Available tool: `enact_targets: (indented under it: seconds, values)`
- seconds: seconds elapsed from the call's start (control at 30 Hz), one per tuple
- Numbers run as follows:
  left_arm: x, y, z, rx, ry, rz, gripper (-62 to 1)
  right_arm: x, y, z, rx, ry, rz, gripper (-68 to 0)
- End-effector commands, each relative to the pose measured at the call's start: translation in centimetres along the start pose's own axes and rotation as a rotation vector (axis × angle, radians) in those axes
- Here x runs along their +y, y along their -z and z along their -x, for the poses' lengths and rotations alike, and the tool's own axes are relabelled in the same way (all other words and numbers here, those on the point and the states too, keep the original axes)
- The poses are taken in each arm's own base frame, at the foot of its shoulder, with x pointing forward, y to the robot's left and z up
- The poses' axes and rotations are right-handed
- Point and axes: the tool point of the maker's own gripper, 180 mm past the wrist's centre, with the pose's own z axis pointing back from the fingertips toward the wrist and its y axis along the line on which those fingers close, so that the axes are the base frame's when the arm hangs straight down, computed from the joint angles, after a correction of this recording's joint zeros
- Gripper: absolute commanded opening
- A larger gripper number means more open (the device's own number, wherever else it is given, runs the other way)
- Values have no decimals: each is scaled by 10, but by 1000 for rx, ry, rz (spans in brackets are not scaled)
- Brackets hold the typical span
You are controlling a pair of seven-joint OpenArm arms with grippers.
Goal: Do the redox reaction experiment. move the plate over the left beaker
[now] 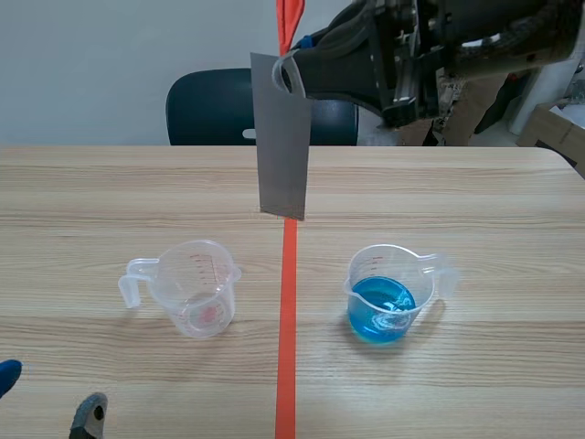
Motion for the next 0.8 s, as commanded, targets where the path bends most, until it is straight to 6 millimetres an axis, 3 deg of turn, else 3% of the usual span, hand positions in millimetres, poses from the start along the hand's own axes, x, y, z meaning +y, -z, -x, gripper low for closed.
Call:
enact_targets:
  seconds: [0.0,0.4,0.77]
  values:
    - [3,0,-6,-30,4,-15,-101,-5,2,-14,-34,-24,13,-671]
    - [7,4,-7,-45,10,-12,-101,7,47,-22,-46,-8,-30,-671]
    - [6,4,11,53,7,-13,-101,4,80,-17,-33,-14,-24,-671]
